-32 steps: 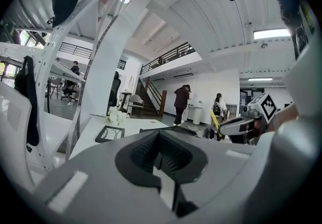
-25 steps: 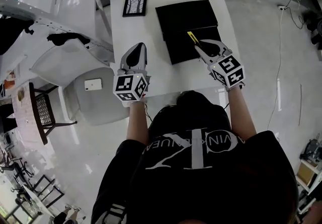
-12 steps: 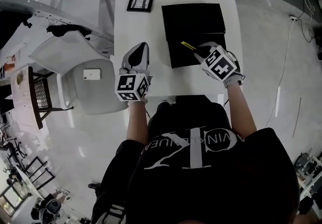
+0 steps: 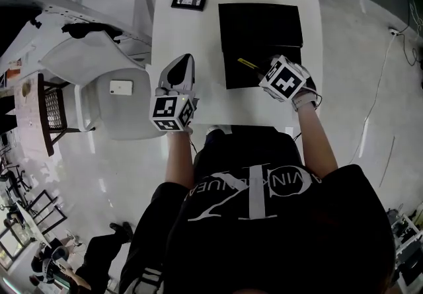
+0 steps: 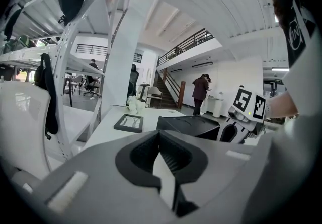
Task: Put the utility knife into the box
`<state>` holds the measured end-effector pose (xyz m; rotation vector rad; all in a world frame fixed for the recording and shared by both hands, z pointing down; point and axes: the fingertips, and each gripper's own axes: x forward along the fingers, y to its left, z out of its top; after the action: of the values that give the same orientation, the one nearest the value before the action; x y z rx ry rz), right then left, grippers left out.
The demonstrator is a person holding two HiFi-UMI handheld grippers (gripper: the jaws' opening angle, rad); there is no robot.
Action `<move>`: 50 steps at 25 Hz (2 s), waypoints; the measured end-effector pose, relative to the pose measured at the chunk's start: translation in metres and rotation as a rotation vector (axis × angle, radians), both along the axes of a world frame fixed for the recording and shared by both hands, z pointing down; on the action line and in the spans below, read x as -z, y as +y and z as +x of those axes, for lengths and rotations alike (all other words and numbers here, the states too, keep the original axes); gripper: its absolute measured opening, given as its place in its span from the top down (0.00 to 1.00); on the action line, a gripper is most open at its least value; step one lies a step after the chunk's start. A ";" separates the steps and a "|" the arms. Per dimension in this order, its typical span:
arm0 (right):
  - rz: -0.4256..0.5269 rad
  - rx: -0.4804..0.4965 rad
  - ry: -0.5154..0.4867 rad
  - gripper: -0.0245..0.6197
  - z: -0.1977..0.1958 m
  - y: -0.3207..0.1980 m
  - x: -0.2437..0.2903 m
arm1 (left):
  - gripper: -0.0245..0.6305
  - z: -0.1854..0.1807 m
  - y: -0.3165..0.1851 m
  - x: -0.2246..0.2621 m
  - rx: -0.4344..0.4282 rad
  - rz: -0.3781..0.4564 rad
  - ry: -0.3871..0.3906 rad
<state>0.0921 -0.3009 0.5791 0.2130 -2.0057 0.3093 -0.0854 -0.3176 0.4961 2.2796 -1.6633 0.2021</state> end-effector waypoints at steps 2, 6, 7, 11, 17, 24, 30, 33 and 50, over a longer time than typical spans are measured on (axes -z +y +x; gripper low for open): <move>-0.015 0.006 0.005 0.86 -0.001 0.001 -0.003 | 0.95 -0.004 0.002 -0.002 0.015 -0.004 -0.001; -0.032 0.014 0.020 0.86 -0.002 0.002 -0.009 | 0.94 -0.009 0.006 -0.004 0.033 -0.011 -0.002; -0.032 0.017 0.022 0.86 -0.002 0.001 -0.010 | 0.95 -0.010 0.007 -0.005 0.036 -0.015 -0.002; -0.030 0.025 0.027 0.86 -0.002 0.000 -0.012 | 0.95 -0.013 0.010 -0.007 0.046 -0.019 0.003; -0.012 0.015 0.020 0.86 -0.005 -0.002 -0.011 | 0.95 -0.015 0.014 -0.008 0.053 -0.020 0.011; 0.023 -0.025 0.007 0.83 -0.006 -0.005 -0.004 | 0.95 -0.017 0.020 -0.005 0.049 -0.013 0.012; 0.051 -0.056 -0.001 0.81 -0.006 -0.005 0.003 | 0.95 -0.021 0.024 -0.003 0.041 -0.009 0.014; 0.063 -0.081 -0.018 0.81 -0.005 -0.003 0.010 | 0.95 -0.019 0.025 0.000 0.028 0.003 0.016; 0.268 -0.339 -0.236 0.92 0.003 0.000 0.067 | 0.95 -0.015 0.041 0.018 -0.050 0.056 0.019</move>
<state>0.0950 -0.3014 0.5118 0.7189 -2.2401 0.2878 -0.1006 -0.2762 0.4784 2.3584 -1.6243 0.1463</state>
